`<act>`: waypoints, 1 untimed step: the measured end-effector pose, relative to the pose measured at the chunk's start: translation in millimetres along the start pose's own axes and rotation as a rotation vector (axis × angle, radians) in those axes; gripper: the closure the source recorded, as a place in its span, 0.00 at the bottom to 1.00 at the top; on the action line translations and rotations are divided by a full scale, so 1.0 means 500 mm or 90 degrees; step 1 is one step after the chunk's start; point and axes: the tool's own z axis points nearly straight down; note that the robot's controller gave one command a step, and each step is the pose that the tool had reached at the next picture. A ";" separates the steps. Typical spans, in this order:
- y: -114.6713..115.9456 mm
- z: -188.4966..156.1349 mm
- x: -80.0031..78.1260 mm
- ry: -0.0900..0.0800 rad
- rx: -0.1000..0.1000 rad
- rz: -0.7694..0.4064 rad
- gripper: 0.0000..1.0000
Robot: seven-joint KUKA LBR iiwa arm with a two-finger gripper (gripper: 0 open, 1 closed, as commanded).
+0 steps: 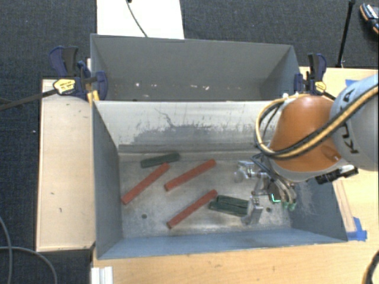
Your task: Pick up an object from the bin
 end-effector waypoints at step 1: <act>0.000 -0.007 -0.004 -0.005 0.000 0.000 0.00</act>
Offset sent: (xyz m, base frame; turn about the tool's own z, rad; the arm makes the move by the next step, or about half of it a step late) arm -0.0050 0.0085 -0.0731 0.0966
